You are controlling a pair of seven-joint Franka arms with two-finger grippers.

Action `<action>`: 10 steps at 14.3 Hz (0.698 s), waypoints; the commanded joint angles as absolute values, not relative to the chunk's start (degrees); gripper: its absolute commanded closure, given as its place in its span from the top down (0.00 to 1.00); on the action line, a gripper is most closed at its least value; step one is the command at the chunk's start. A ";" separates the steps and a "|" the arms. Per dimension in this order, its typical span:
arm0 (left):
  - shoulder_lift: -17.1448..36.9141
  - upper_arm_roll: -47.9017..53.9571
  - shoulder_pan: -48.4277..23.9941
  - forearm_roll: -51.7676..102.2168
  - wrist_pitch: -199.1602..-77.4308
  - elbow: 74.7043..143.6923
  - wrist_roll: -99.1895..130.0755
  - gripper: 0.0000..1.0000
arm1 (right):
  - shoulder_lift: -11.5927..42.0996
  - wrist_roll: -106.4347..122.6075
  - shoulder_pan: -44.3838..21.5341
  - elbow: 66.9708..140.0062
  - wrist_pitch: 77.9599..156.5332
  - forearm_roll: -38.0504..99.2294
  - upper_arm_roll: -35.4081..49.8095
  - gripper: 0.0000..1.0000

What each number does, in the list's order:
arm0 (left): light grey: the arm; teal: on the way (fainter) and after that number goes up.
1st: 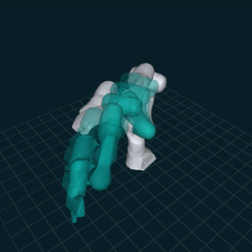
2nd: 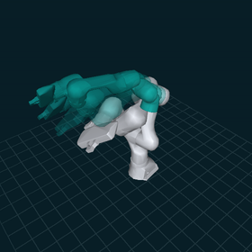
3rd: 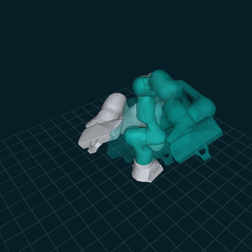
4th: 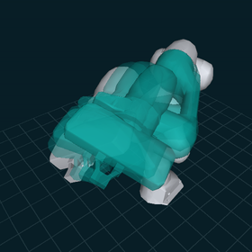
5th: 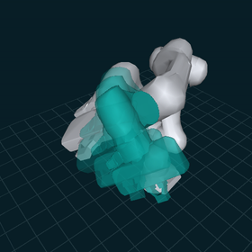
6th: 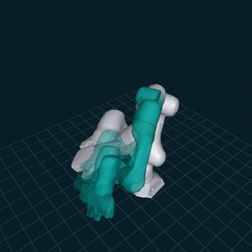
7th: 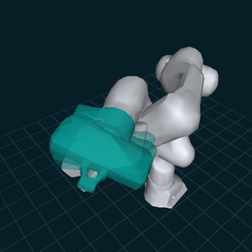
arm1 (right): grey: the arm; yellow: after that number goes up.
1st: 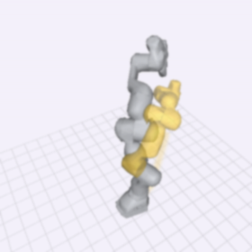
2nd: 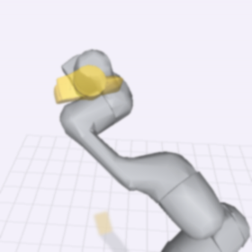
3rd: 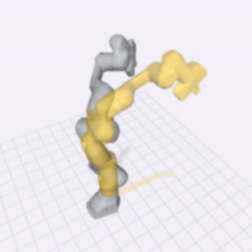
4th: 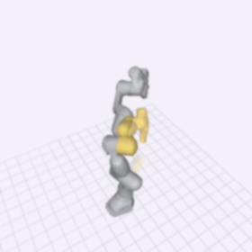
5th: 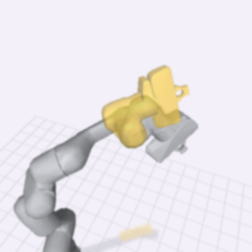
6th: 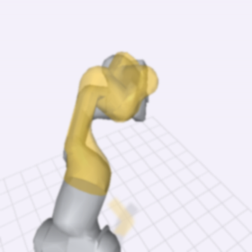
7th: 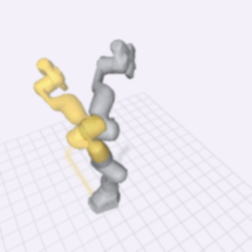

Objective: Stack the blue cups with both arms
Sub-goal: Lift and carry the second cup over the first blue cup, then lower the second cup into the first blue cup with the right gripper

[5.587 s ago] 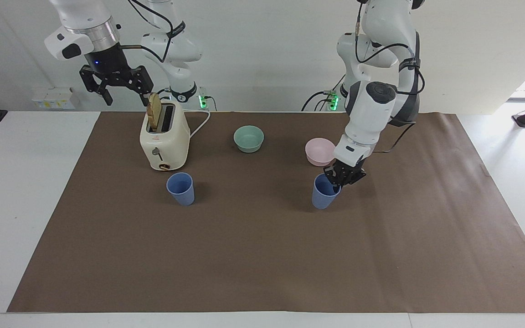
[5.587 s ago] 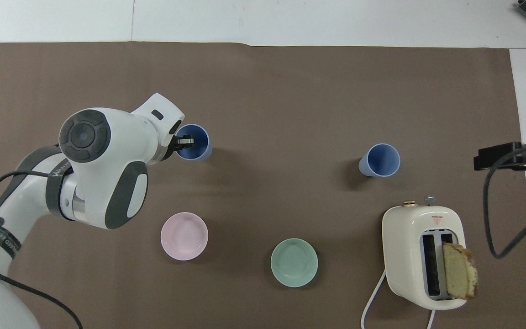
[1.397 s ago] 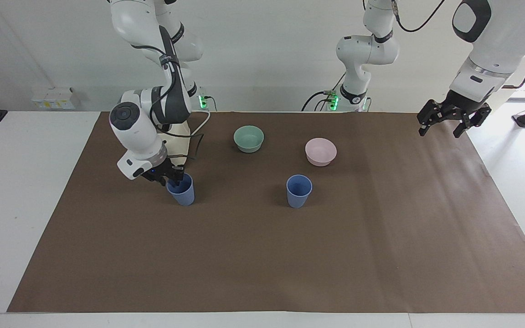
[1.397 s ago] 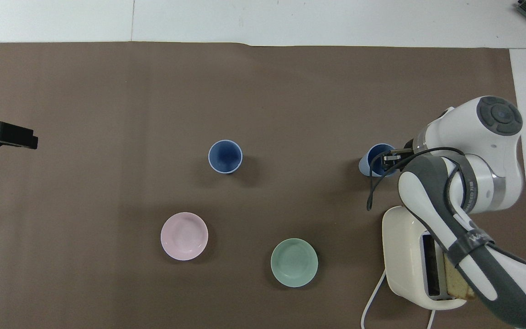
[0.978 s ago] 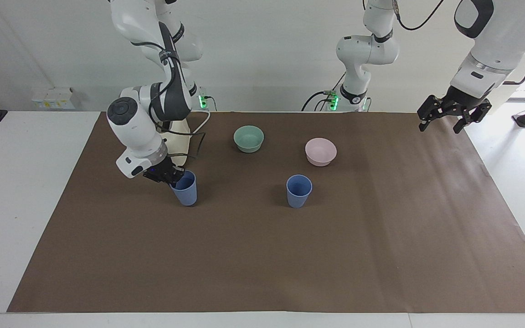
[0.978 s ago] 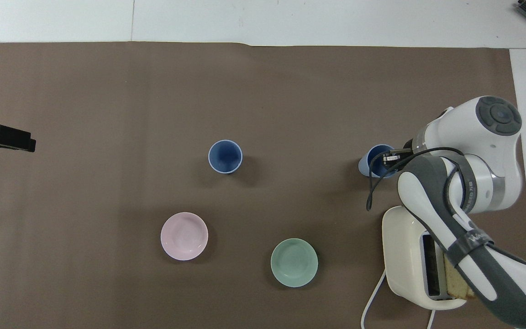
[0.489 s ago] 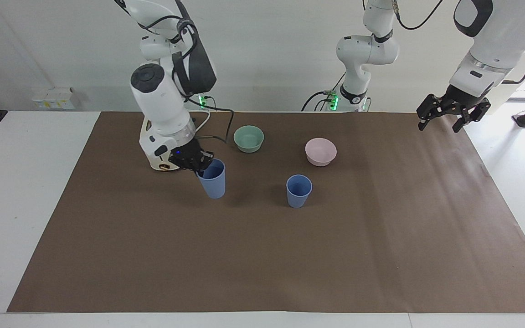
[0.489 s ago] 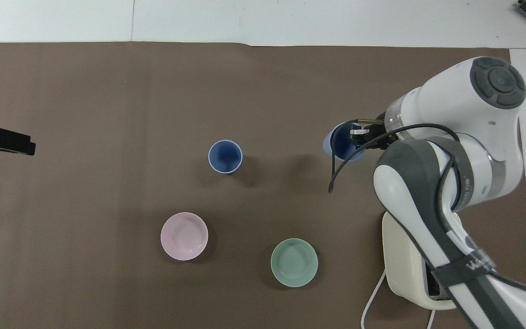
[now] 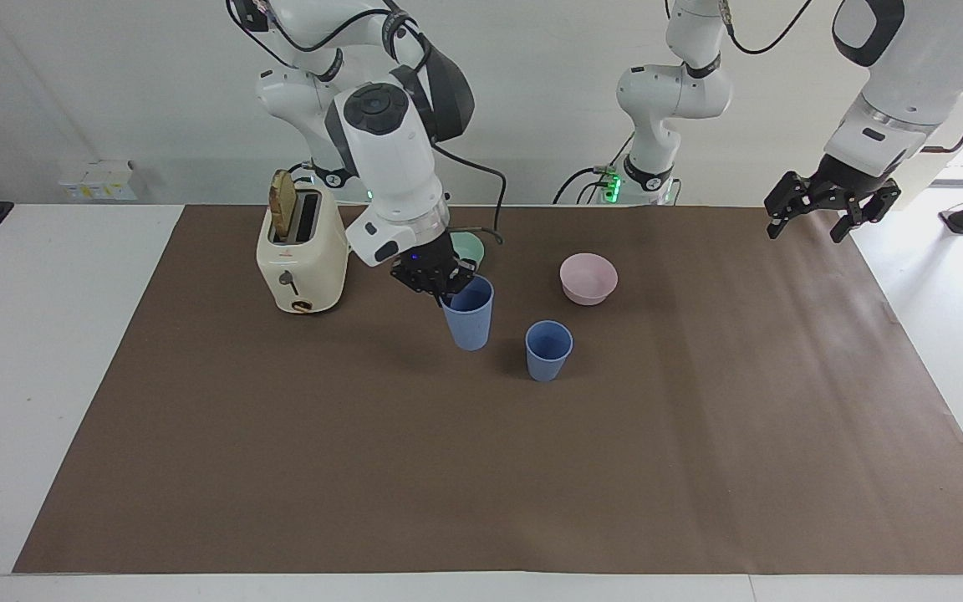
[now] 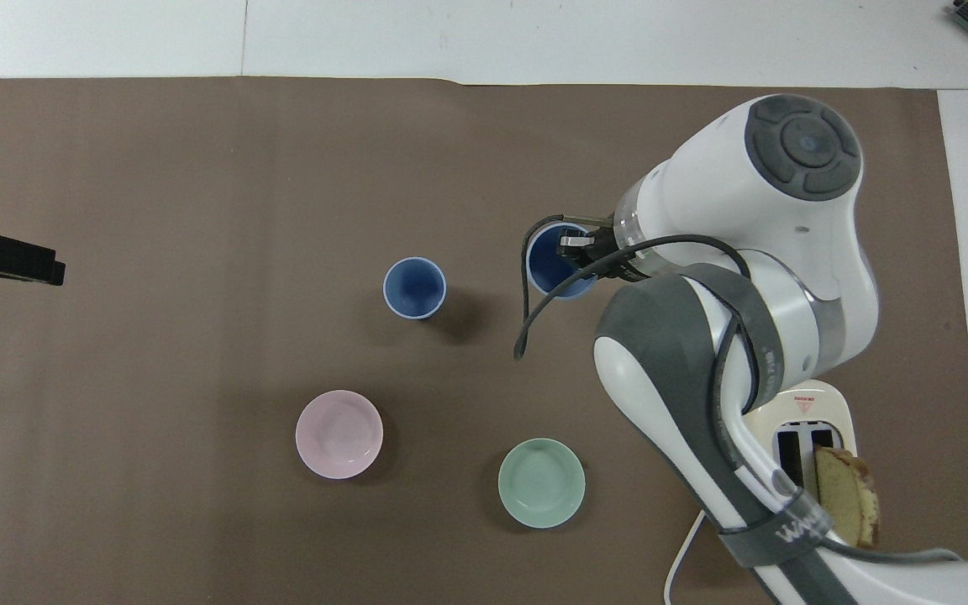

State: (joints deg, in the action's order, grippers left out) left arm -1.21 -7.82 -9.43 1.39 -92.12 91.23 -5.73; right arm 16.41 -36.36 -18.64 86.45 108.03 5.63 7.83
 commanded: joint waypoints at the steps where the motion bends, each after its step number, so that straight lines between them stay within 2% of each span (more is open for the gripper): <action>1: -1.49 -7.21 -8.61 0.62 -91.41 90.70 -6.42 1.00 | 20.20 -41.73 -22.39 80.79 106.52 5.36 7.74 0.00; 6: -1.49 -7.12 -9.14 0.88 -91.41 90.70 -6.24 1.00 | 26.35 -47.80 -26.18 73.40 106.96 5.27 7.65 0.00; 10: -1.49 -7.03 -9.14 0.88 -91.32 90.70 -6.24 1.00 | 28.82 -51.50 -28.56 72.95 108.46 5.19 7.65 0.00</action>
